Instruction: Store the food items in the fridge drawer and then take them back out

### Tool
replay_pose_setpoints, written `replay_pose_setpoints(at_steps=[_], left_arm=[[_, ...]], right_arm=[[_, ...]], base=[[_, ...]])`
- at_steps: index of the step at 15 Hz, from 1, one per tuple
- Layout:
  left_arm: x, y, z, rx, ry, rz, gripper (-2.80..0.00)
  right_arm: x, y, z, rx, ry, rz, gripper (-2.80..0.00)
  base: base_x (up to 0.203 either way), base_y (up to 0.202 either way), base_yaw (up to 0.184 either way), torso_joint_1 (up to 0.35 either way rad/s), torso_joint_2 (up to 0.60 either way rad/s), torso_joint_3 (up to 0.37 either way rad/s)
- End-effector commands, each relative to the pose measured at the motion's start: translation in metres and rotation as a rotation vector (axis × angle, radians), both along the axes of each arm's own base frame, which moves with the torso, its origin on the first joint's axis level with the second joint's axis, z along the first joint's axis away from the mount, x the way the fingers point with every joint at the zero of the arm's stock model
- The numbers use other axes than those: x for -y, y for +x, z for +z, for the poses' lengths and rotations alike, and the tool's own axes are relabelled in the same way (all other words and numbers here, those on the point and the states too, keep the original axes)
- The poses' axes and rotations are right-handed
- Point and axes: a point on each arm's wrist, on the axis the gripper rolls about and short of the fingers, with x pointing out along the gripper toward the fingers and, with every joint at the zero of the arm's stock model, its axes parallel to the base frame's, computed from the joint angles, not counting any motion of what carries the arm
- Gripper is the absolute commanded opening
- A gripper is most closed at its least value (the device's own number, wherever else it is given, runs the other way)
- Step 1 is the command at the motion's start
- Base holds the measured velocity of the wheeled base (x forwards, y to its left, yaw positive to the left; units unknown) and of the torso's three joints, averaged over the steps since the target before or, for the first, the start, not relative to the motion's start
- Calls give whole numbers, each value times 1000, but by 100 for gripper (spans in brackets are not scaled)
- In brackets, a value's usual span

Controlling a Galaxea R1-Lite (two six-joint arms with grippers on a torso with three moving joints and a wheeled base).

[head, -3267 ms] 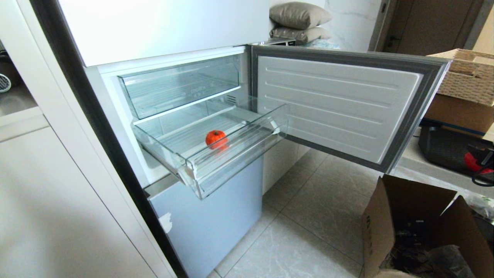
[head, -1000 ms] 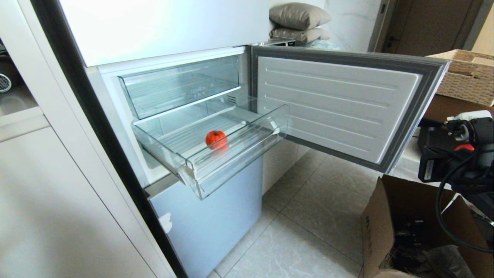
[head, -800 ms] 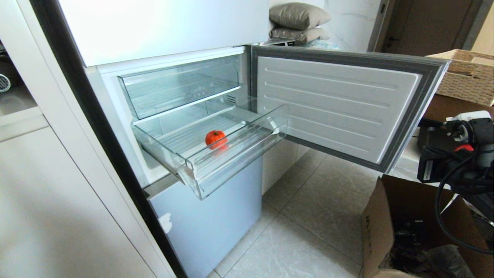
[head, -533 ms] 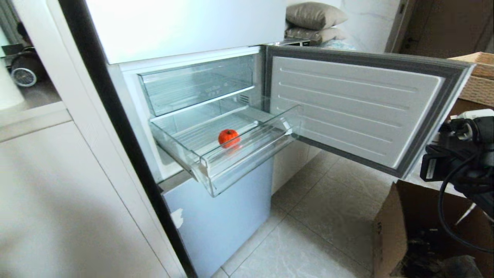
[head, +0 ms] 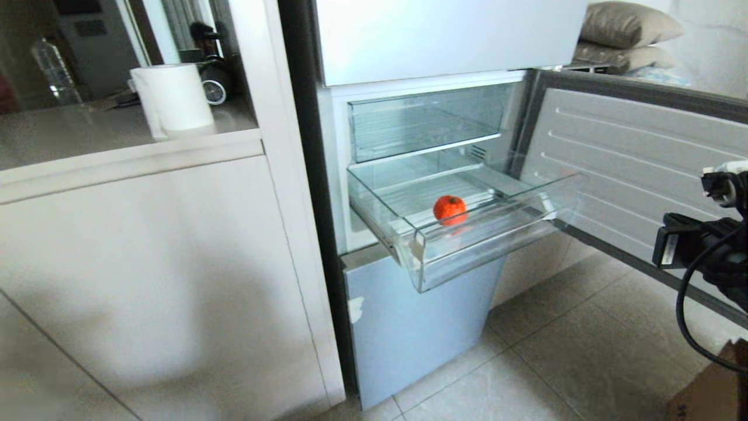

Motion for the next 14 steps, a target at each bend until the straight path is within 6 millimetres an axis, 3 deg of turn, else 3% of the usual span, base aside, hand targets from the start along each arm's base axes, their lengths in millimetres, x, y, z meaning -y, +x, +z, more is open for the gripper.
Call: replay_pose_setpoints(at_steps=[1, 5, 8, 10, 14], left_arm=[[0, 0, 0, -1, 0, 1, -280], [0, 0, 0, -1, 0, 1, -280], [0, 0, 0, -1, 0, 2, -280], [0, 0, 0, -1, 0, 1, -280], [0, 0, 0, -1, 0, 1, -280]], right_arm=[[5, -2, 4, 20, -2, -19, -280], [10, 0, 11, 43, -4, -38, -280], [18, 9, 37, 134, -10, -4, -280], [25, 23, 58, 150, -16, -4, -280], [32, 62, 91, -60, 74, 36, -280]], base=[[3, -10, 171, 4, -1, 2], [0, -10, 176, 3, 3, 3], [0, -8, 141, -2, 3, 4], [2, -1, 31, 1, 1, 1], [0, 0, 0, 0, 0, 0]])
